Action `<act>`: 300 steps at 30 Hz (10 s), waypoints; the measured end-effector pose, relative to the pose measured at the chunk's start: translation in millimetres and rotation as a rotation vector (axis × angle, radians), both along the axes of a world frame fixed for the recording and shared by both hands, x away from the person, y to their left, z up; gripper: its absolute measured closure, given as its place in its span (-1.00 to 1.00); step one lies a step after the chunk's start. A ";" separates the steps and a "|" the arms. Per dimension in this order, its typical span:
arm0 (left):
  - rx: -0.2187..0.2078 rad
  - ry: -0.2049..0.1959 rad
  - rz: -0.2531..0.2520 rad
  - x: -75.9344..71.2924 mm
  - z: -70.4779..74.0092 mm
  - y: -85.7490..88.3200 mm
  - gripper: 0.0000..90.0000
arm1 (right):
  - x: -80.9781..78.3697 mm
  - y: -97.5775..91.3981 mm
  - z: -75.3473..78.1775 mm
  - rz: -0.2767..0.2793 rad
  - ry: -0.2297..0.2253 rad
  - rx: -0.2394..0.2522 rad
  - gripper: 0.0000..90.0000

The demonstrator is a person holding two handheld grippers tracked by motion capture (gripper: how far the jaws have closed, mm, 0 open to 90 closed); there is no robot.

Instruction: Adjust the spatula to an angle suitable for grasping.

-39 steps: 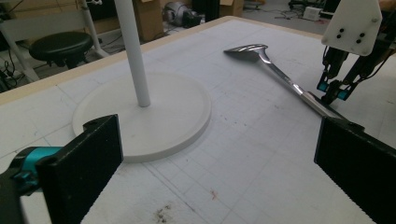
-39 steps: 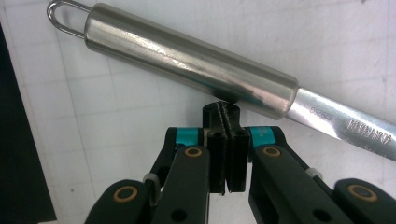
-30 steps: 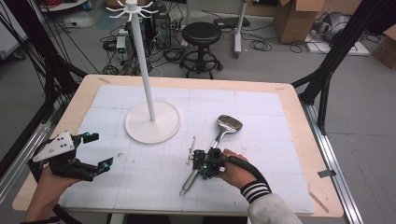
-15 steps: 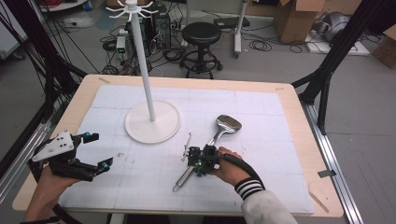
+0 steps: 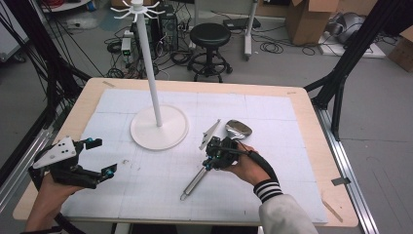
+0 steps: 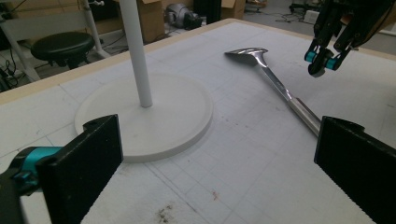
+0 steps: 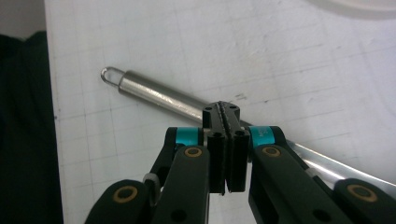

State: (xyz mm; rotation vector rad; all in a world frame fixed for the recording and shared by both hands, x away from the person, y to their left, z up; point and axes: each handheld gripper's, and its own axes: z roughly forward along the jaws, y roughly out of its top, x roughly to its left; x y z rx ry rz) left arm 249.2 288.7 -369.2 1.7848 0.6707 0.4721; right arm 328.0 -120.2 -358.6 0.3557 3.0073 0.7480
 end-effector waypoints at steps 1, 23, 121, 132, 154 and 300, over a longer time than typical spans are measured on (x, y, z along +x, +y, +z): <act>0.000 0.000 0.000 0.0 0.0 0.0 -0.96 | 0.0 0.0 0.0 0.000 0.000 0.000 0.99; 0.004 -0.002 -0.007 1.0 0.8 0.0 -0.96 | 22.2 -32.0 47.6 -0.028 -0.043 0.116 0.99; 0.035 0.032 -0.009 8.5 -7.9 -3.7 -0.96 | 168.1 -50.0 -47.5 -0.419 -0.022 0.017 1.00; 0.037 0.032 -0.012 8.2 -8.1 -3.6 -0.96 | 167.8 -49.8 -49.5 -0.406 -0.030 -0.021 1.00; 0.040 0.029 -0.023 7.5 -7.3 -9.2 -0.96 | 152.9 -77.8 -46.6 -0.403 0.001 -0.056 1.00; 0.042 0.000 -0.020 4.4 2.3 -11.6 -0.96 | -24.6 -138.2 18.3 -0.119 -0.085 -0.048 -0.99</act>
